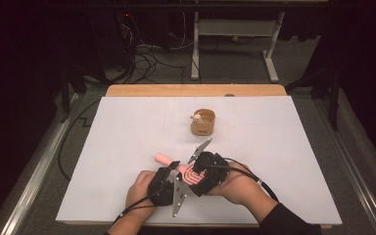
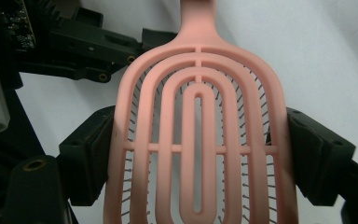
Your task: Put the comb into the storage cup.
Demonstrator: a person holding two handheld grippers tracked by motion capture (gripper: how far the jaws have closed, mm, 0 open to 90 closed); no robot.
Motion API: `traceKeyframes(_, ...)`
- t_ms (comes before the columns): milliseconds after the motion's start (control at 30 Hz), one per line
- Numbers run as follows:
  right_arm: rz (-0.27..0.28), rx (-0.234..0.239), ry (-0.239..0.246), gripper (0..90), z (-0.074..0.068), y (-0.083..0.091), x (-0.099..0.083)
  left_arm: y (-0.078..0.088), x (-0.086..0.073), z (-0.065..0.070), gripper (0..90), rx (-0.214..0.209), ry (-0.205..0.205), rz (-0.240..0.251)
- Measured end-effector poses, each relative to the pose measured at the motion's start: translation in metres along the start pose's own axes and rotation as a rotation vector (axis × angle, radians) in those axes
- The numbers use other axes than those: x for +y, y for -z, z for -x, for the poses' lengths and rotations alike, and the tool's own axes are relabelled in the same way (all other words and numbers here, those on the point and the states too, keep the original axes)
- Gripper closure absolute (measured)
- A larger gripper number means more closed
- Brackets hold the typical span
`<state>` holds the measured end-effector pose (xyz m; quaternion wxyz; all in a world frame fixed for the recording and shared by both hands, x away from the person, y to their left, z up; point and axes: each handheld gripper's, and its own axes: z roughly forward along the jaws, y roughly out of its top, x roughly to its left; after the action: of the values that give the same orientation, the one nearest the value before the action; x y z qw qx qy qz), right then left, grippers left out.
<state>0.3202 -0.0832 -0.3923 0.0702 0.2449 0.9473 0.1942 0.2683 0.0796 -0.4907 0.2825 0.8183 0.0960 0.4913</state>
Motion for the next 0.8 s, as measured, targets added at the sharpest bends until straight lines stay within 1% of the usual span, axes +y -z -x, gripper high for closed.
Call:
traceKeyframes(67,-0.001,0.000,-0.001,20.2,-0.0001,0.0001,0.0001,0.0004,0.0008,0.0000,56.6,-0.002,-0.005,-0.003)
traceKeyframes(167,-0.002,-0.003,-0.005,20.2,0.0004,0.0011,0.0003,0.0009,0.0015,0.0014,56.6,0.005,-0.013,0.003)
traceKeyframes(200,-0.004,-0.006,-0.007,20.2,0.0005,0.0012,0.0004,0.0012,0.0020,0.0020,56.7,0.008,-0.026,0.001)
traceKeyframes(333,-0.010,-0.007,-0.004,20.2,-0.0004,0.0001,0.0007,0.0010,0.0032,0.0050,56.7,0.015,-0.054,-0.002)
traceKeyframes(367,-0.010,-0.007,-0.004,20.2,-0.0004,0.0001,0.0007,0.0009,0.0033,0.0051,56.7,0.014,-0.054,-0.002)
traceKeyframes(467,-0.006,-0.004,-0.007,20.2,-0.0003,0.0001,0.0011,0.0010,0.0037,0.0050,60.5,0.016,-0.061,-0.004)
traceKeyframes(600,-0.009,-0.004,-0.004,20.2,-0.0007,0.0006,0.0025,0.0008,0.0037,0.0048,60.8,0.021,-0.063,-0.006)
traceKeyframes(667,-0.009,-0.002,0.001,20.2,-0.0010,0.0005,0.0027,0.0011,0.0040,0.0051,60.9,0.027,-0.072,-0.009)
traceKeyframes(700,-0.009,-0.002,0.001,20.2,-0.0013,0.0006,0.0029,0.0013,0.0044,0.0053,64.1,0.029,-0.076,-0.009)
traceKeyframes(800,-0.010,-0.003,0.002,20.2,-0.0018,0.0008,0.0035,0.0013,0.0047,0.0052,64.3,0.033,-0.077,-0.012)
